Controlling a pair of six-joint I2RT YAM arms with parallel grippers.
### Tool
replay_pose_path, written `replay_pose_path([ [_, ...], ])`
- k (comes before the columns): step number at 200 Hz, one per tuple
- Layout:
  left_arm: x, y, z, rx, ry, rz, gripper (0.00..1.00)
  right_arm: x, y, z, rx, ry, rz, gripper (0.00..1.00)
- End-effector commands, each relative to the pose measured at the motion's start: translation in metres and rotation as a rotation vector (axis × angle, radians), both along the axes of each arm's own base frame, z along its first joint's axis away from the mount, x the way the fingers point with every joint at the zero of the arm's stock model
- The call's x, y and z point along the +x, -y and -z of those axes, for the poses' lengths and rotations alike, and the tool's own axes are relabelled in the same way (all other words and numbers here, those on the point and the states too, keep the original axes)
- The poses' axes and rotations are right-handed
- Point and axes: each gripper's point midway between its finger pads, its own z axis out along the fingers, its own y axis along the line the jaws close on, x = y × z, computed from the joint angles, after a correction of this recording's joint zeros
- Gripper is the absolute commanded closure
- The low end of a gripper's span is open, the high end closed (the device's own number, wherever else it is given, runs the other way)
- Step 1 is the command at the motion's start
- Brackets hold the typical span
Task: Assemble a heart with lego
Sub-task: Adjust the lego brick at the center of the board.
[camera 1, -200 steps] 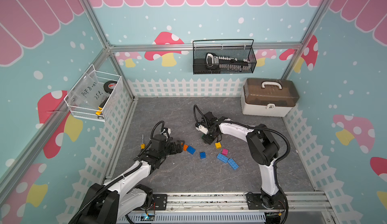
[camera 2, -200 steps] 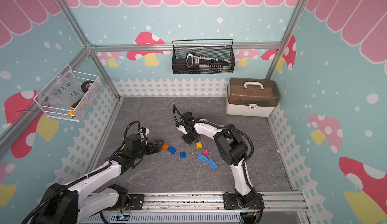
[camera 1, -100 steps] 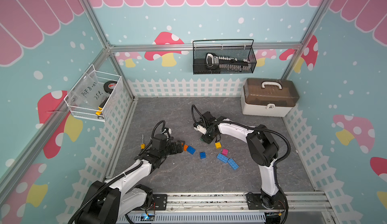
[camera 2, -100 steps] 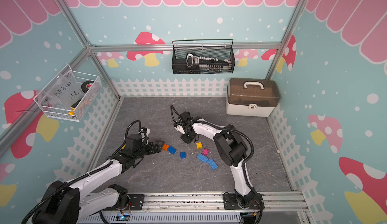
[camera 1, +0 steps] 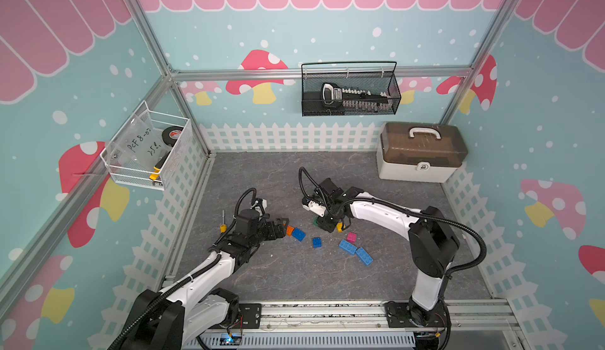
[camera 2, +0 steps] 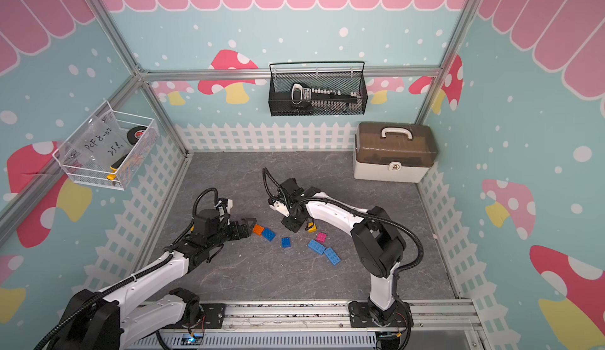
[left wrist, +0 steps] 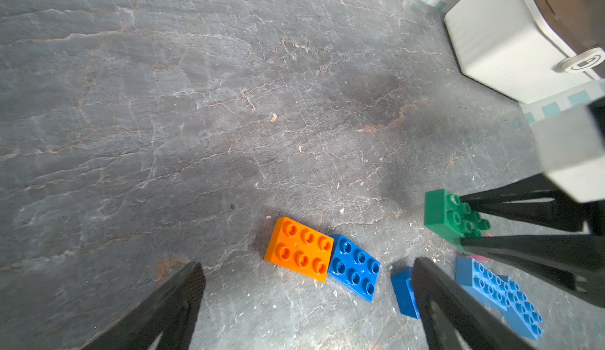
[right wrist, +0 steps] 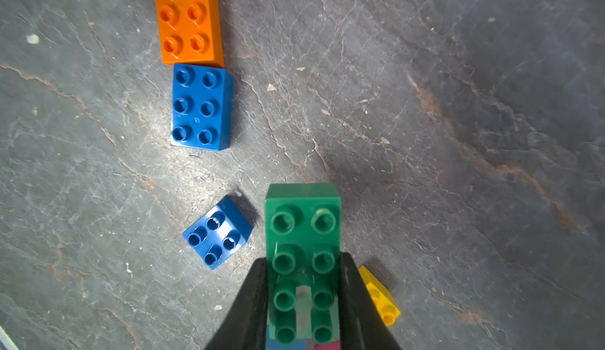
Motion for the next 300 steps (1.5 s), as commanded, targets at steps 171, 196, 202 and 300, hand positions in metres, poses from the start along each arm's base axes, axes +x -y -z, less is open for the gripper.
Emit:
replay_pose_path([
  [171,0.002,0.000,-0.002,0.020,0.001,0.000,0.02,-0.048,0.003,0.016,0.032,-0.084,-0.003,0.75],
  [196,0.002,-0.003,-0.001,0.023,0.001,-0.015,0.03,-0.044,0.005,0.000,0.038,-0.035,-0.014,0.75],
  [202,0.002,-0.005,-0.003,0.022,0.006,-0.024,0.03,-0.044,0.004,-0.004,0.041,-0.032,-0.021,0.75],
  [300,0.003,-0.048,-0.010,-0.093,0.055,-0.189,0.04,-0.065,-0.020,0.003,-0.017,-0.001,-0.019,0.75],
])
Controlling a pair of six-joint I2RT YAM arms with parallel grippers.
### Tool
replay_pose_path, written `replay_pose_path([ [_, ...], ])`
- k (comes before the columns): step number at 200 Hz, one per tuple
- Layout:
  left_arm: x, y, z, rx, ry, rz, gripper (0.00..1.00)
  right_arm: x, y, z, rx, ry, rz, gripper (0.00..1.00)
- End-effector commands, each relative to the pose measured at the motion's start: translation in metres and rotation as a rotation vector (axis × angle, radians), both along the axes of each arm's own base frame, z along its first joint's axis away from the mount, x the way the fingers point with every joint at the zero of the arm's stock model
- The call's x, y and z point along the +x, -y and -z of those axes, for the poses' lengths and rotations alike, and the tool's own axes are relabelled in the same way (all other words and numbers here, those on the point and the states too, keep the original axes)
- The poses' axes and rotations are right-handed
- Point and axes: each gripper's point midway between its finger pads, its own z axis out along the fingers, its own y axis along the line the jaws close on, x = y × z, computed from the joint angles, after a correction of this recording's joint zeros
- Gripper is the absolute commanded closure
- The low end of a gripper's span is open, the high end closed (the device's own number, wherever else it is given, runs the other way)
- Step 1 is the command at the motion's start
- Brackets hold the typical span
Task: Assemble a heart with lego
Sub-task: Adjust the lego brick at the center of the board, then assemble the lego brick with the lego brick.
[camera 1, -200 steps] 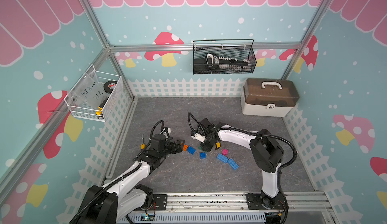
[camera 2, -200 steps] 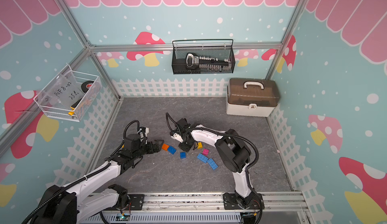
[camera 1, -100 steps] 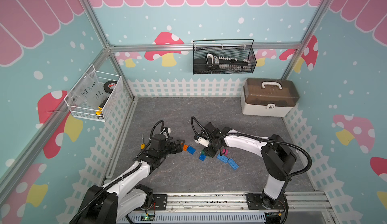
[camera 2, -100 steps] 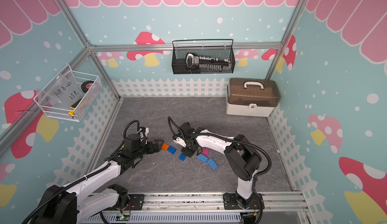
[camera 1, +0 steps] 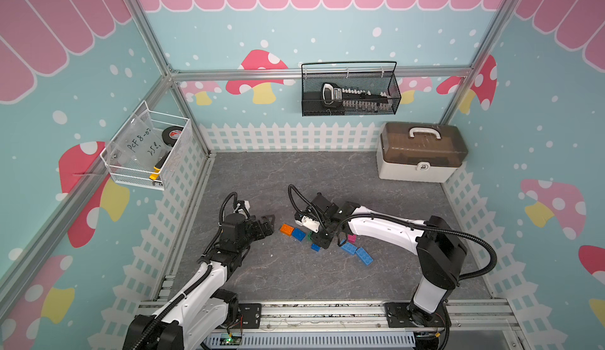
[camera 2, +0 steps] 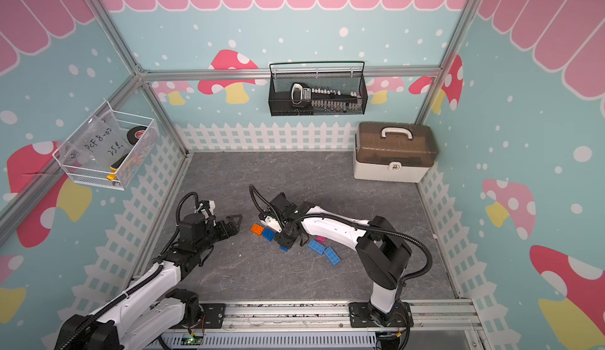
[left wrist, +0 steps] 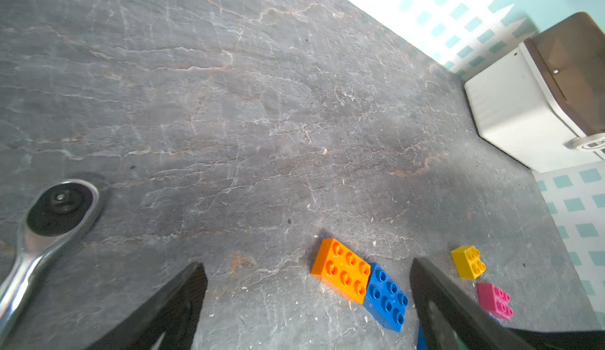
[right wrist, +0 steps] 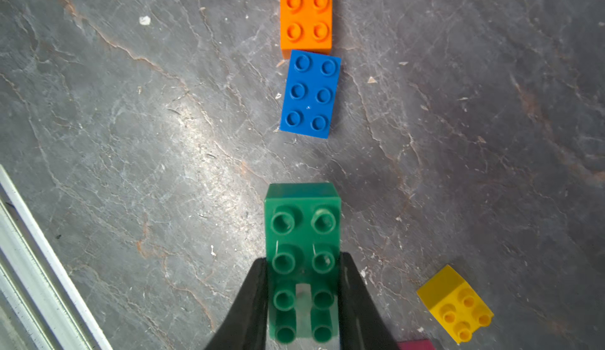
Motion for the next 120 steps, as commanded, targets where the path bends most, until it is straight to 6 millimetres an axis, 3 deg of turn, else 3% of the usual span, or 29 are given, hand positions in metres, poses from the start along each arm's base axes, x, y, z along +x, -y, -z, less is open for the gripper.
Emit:
replay_pose_path([
  [1,0.001,0.004,-0.004,-0.040,0.013,0.010,0.04,-0.001,0.006,0.011,-0.052,0.002,0.033,0.75],
  [58,0.002,0.007,-0.003,-0.037,0.006,0.028,0.04,-0.004,0.014,0.030,-0.095,-0.014,0.041,0.75],
  [120,0.003,0.011,0.000,-0.046,-0.008,0.048,0.04,-0.007,0.012,0.036,-0.081,-0.025,0.037,0.75],
])
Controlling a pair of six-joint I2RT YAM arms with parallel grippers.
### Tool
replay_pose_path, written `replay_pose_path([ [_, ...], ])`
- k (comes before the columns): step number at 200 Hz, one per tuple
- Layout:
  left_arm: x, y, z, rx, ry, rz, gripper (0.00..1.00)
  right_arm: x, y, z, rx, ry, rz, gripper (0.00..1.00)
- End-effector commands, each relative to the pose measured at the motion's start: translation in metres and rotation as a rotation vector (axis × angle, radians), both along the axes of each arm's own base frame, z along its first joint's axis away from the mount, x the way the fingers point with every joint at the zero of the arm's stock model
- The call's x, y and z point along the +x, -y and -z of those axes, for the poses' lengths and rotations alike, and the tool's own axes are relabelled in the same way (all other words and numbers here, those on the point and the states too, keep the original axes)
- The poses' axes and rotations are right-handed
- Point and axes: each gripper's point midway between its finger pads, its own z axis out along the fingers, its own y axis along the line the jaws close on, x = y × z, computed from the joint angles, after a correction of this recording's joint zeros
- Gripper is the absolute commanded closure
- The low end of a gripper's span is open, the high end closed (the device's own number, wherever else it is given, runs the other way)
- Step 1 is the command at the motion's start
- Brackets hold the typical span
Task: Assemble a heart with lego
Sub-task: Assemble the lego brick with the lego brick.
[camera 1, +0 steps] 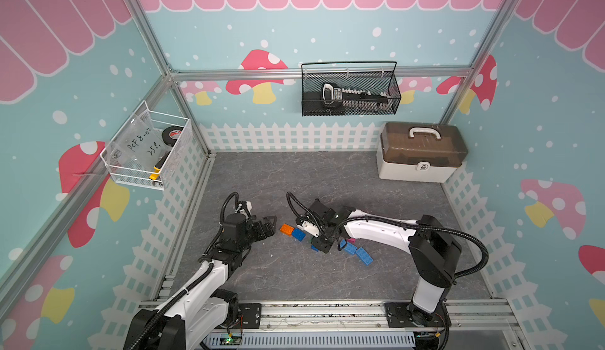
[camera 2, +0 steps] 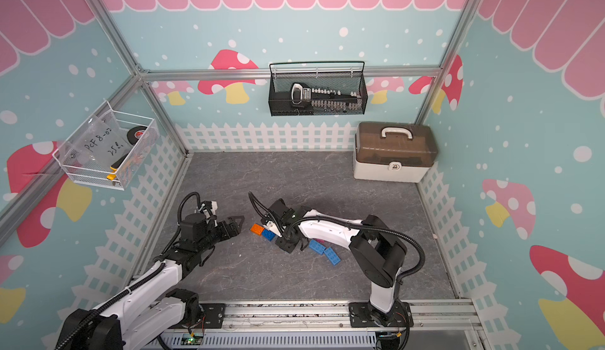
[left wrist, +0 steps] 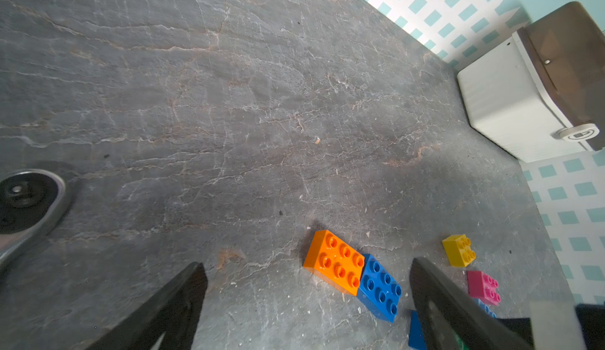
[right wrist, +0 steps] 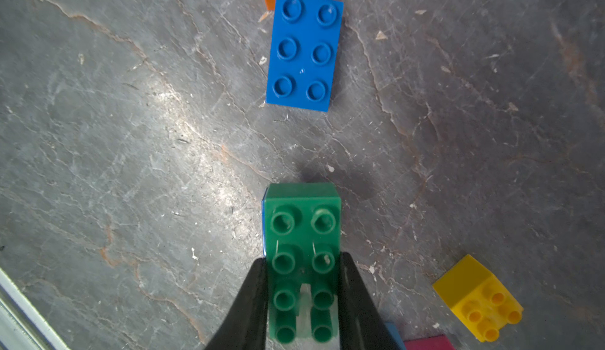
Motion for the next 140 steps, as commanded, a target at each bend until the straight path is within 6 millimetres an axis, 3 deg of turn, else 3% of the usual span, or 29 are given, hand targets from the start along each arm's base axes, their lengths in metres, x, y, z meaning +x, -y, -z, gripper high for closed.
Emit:
replay_pose_path([
  [1,0.004,0.003,-0.007,-0.020,0.019,0.008,0.04,-0.004,0.001,0.011,-0.008,-0.018,-0.001,0.75],
  [68,0.005,0.003,-0.006,-0.017,0.016,0.013,0.04,-0.007,0.000,0.022,-0.012,-0.040,0.001,0.75],
  [140,0.005,0.005,-0.006,-0.013,0.012,0.022,0.04,-0.014,0.015,0.021,-0.032,-0.037,0.019,0.75],
])
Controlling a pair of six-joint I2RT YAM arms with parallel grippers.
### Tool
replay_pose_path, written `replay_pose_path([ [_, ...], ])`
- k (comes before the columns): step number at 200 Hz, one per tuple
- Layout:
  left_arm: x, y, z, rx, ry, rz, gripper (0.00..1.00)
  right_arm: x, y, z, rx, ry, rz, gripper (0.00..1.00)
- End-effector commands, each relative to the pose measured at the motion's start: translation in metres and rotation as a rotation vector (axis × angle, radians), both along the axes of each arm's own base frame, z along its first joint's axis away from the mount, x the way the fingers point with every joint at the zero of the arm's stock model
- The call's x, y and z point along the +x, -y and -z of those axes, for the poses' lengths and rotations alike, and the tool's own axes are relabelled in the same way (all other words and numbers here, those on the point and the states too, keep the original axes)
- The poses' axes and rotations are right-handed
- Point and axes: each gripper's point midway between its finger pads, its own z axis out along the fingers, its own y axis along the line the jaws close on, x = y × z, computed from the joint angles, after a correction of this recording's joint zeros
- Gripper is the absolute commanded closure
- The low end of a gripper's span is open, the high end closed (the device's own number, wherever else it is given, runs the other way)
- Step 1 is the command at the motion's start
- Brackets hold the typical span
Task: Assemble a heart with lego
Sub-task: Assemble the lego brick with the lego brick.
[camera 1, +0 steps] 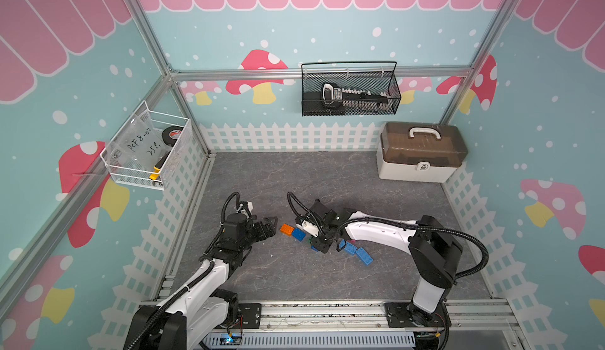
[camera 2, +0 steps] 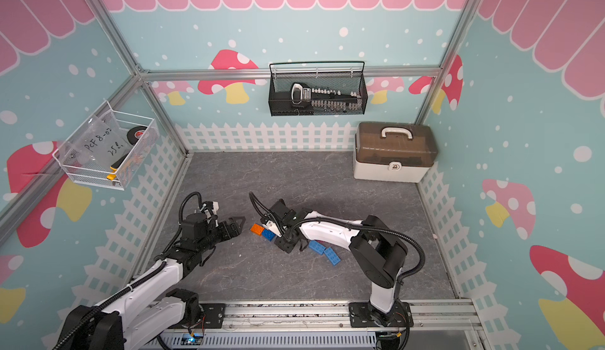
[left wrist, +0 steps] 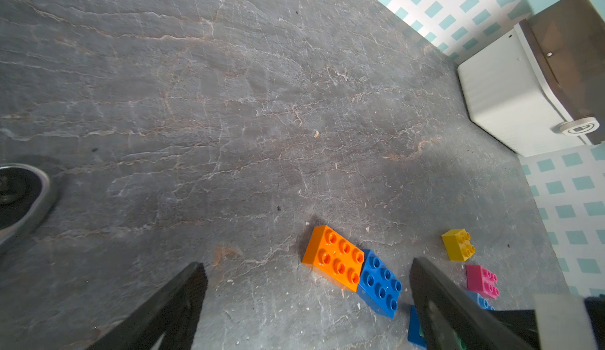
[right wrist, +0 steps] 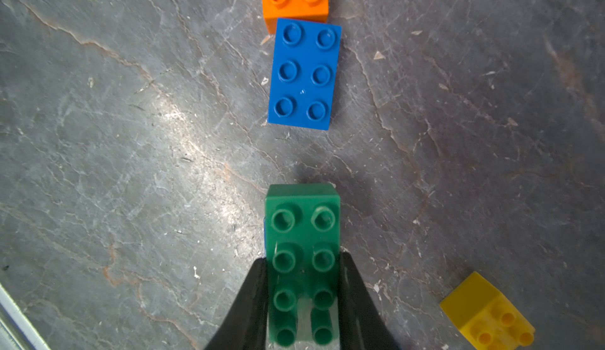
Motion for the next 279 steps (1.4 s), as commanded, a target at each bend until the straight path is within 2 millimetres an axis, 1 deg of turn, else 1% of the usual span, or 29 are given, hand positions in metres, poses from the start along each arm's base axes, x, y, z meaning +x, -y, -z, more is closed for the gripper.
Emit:
replay_pose_path([
  [1,0.005,0.002,-0.009,-0.008,0.024,0.008,0.04,-0.017,0.021,0.019,-0.079,-0.053,0.003,0.75],
  [27,0.005,0.002,-0.009,-0.007,0.023,0.007,0.04,-0.020,0.021,0.021,-0.082,-0.060,0.005,0.76],
  [58,0.005,0.002,-0.008,-0.006,0.021,0.008,0.04,-0.022,0.021,0.017,-0.074,-0.057,0.004,0.76],
  [95,0.005,0.002,-0.008,-0.006,0.021,0.009,0.04,-0.023,0.025,0.017,-0.086,-0.056,0.009,0.76],
  [125,0.006,0.002,-0.008,-0.005,0.020,0.011,0.04,-0.026,0.024,0.012,-0.072,-0.053,0.008,0.76],
  [160,0.005,0.002,-0.008,-0.005,0.019,0.013,0.04,-0.026,0.022,0.020,-0.094,-0.075,-0.003,0.76],
  [222,0.005,0.002,-0.008,-0.003,0.019,0.015,0.04,-0.017,0.008,0.018,-0.104,-0.086,-0.023,0.75],
  [243,0.005,0.003,-0.008,-0.002,0.020,0.016,0.04,-0.017,0.008,0.019,-0.111,-0.091,-0.028,0.75],
  [279,0.006,0.002,-0.008,0.000,0.017,0.017,0.04,-0.021,0.015,0.028,-0.131,-0.113,-0.028,0.75],
])
